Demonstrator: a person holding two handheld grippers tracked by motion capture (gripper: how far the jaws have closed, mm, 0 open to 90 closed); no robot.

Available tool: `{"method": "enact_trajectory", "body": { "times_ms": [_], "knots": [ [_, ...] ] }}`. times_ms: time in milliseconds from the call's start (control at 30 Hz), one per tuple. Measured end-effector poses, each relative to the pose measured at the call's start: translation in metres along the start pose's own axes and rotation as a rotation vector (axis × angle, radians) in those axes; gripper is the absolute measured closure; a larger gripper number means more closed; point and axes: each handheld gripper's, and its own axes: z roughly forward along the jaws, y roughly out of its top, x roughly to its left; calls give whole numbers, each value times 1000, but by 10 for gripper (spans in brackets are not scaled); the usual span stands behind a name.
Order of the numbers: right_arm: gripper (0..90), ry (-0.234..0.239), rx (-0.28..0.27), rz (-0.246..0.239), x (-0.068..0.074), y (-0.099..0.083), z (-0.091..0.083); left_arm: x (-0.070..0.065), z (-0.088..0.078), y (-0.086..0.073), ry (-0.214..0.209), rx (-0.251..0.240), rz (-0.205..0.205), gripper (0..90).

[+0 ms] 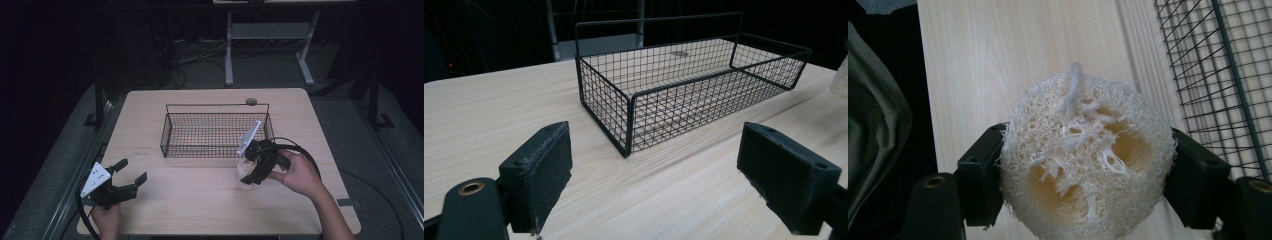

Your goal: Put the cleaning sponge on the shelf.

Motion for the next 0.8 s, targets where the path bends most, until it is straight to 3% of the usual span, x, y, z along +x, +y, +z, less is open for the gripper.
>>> {"method": "enact_trajectory", "body": {
  "times_ms": [800],
  "knots": [
    [272,-6,-10,-3,-20,26,-21,-1,1,0,-3,-1,-2,138]
  ]
}}
